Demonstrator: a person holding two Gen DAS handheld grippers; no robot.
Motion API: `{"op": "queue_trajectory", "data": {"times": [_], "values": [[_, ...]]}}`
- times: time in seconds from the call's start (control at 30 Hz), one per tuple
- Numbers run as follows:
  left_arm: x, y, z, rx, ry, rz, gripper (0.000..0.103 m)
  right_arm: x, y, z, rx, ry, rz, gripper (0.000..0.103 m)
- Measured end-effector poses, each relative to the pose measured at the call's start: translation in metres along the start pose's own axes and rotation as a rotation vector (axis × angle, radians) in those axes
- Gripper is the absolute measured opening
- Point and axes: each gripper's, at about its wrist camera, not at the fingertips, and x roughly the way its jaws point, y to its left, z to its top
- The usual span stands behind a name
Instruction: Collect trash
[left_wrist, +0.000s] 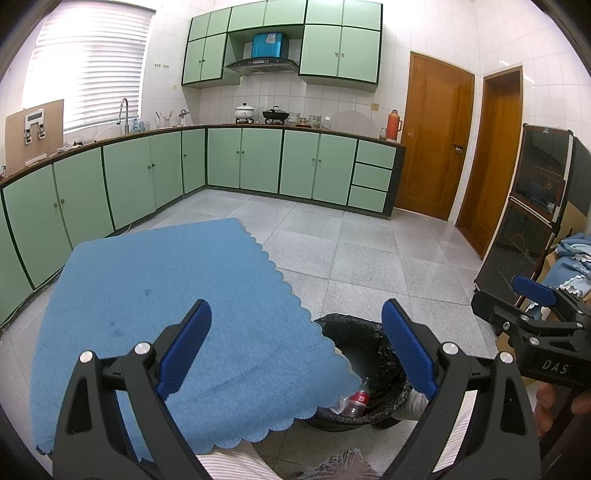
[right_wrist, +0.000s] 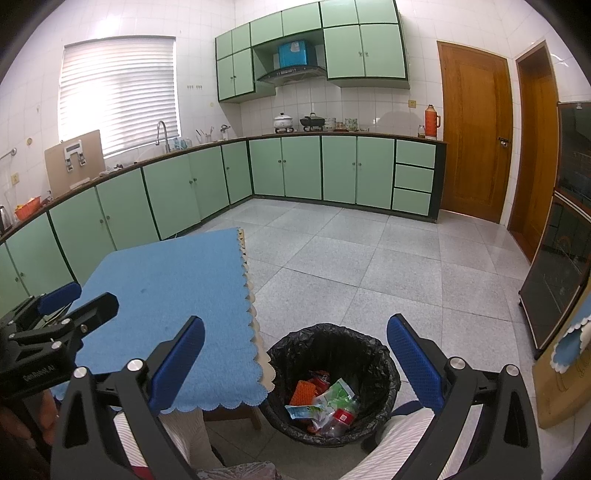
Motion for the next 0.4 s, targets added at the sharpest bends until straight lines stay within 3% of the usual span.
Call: {"op": "queue_trajectory", "data": {"times": [0.4], "values": [[0.0031,0.0003,0.0013,0.001,0.010,-0.003,0.090,0.0006,-0.0003,-0.0001,-0.001,0.001,0.000,0.097]]}}
